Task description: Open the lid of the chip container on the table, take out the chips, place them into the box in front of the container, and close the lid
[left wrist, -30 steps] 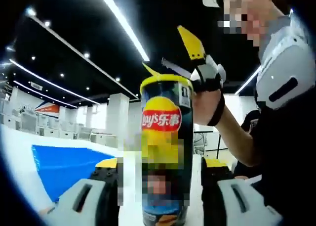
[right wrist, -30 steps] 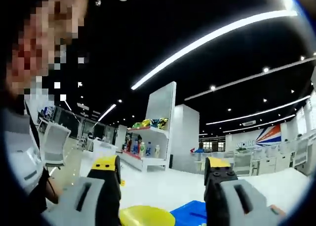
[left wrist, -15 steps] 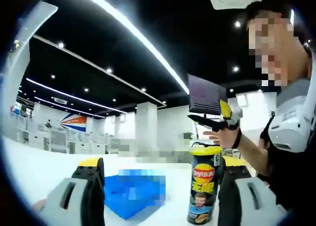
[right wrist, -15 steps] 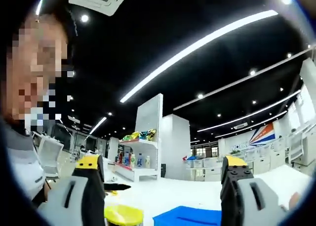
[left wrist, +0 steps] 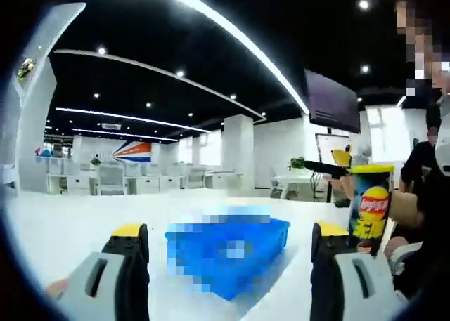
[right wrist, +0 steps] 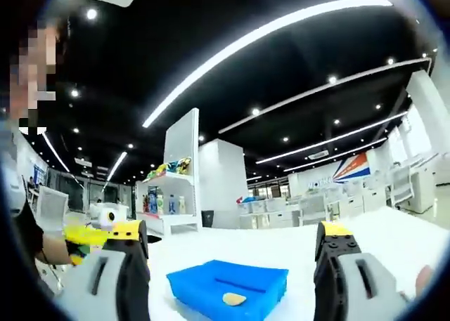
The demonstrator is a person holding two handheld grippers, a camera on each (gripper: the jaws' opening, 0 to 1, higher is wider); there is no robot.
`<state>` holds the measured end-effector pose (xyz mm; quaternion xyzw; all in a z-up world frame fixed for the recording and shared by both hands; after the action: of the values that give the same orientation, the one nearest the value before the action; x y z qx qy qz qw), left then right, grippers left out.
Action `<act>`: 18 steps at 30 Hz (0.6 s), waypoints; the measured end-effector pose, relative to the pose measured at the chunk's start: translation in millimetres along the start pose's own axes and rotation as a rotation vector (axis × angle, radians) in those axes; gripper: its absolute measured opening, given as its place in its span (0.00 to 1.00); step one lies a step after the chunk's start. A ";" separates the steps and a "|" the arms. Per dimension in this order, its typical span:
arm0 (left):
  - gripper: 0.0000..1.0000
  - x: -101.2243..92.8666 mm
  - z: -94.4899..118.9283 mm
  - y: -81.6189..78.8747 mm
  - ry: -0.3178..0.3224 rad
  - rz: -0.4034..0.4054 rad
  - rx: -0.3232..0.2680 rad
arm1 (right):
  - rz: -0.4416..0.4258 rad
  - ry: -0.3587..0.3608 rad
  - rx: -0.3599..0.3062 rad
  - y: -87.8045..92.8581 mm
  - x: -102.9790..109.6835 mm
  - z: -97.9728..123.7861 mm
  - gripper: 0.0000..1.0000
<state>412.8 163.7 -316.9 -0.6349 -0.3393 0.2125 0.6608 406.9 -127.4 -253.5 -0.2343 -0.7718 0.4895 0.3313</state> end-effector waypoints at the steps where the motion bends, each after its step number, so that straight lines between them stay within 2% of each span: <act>1: 0.95 1.4 -3.4 7.5 -0.008 0.039 0.006 | 0.020 -0.005 0.034 16.4 -6.1 -2.1 0.94; 3: 0.95 3.7 -9.8 22.0 -0.013 0.099 0.019 | 0.023 0.001 0.098 44.1 -17.8 -6.4 0.92; 5: 0.95 4.0 -15.4 33.5 -0.022 0.083 0.040 | -0.014 0.016 0.177 70.6 -24.7 -11.5 0.92; 6: 0.95 2.3 -18.4 43.7 -0.019 0.066 0.074 | -0.019 0.013 0.192 78.4 -25.5 -14.2 0.92; 9: 0.93 -3.7 -26.5 61.3 -0.001 0.053 0.119 | -0.006 0.024 0.242 104.1 -31.2 -20.6 0.92; 12: 0.89 -8.6 -32.1 69.6 0.004 0.069 0.140 | -0.035 0.009 0.303 129.6 -32.0 -20.2 0.89; 14: 0.87 -13.6 -35.0 68.5 0.009 0.102 0.126 | -0.042 0.014 0.313 137.5 -34.8 -19.2 0.85; 18: 0.76 -17.9 -39.4 72.9 0.002 0.082 0.135 | -0.064 0.027 0.310 140.6 -34.3 -21.8 0.75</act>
<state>439.8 131.2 -390.4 -0.6024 -0.2973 0.2614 0.6932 451.3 -80.1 -384.7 -0.1621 -0.6895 0.5890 0.3891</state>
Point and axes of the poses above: the point that each gripper's makers call its tool centre point, and the gripper's own axes: z roughly backward along the fingers, x roughly to its left, y roughly out of its underside, the point moved 3 cm from there along z, roughly backward along the fingers, and after that the axes turned 12 degrees about -z, right-handed, at the moved point
